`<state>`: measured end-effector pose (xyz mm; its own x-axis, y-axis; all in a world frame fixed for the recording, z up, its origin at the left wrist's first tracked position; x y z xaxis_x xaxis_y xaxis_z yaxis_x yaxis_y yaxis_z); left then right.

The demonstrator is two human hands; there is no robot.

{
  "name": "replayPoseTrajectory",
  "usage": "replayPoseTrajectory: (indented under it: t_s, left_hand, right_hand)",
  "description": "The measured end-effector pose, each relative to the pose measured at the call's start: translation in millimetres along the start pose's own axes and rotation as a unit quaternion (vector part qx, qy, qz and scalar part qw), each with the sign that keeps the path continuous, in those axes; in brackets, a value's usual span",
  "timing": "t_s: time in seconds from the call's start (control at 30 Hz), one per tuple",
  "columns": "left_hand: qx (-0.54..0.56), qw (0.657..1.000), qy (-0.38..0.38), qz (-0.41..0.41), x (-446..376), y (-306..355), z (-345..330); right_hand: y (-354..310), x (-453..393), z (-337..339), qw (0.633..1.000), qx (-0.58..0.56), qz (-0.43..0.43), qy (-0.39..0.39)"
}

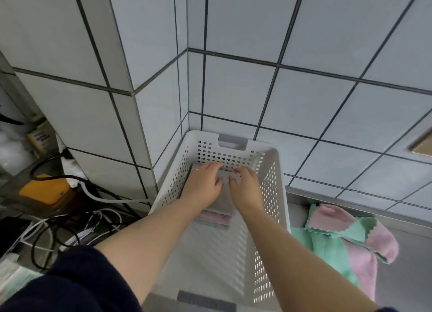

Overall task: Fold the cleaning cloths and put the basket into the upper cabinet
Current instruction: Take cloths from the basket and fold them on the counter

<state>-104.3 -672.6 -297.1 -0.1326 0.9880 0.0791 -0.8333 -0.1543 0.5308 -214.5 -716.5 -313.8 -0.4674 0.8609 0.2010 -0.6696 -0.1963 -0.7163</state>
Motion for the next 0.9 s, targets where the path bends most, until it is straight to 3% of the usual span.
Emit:
replayPoseTrajectory:
  t_s: [0.27,0.37,0.57,0.73,0.9]
  left_hand:
    - [0.115,0.986,0.031,-0.113,53.1,81.9,43.6]
    - [0.138,0.974,0.008,-0.181,80.7,128.9,39.8]
    - [0.080,0.941,-0.079,-0.320,145.0,227.2,-11.2]
    - [0.091,0.931,-0.118,-0.335,169.5,253.4,-58.9]
    - [0.117,0.938,-0.193,-0.263,170.9,238.5,-130.8]
  right_hand:
    - [-30.5,97.9,92.3,0.994,-0.019,0.071,0.081]
    - [-10.9,163.7,121.4,0.991,-0.010,0.052,0.123]
    - [69.5,285.1,147.8,0.984,0.011,-0.051,0.169]
    - [124.8,327.7,138.3,0.982,0.035,-0.110,0.147]
    - [175.9,341.3,124.2,0.982,0.070,-0.138,0.104]
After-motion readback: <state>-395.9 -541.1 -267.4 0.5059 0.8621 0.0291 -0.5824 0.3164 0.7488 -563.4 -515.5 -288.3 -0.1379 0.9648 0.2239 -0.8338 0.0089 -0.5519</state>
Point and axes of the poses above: each hand's wrist, its own x-axis away from the middle knuckle, its own z-axis out of the back of the hand, y = z × x, the point moved 10 cm from there along -x, towards the middle knuckle, and after that the axes turned 15 degrees about -y, right-handed, at the moved point
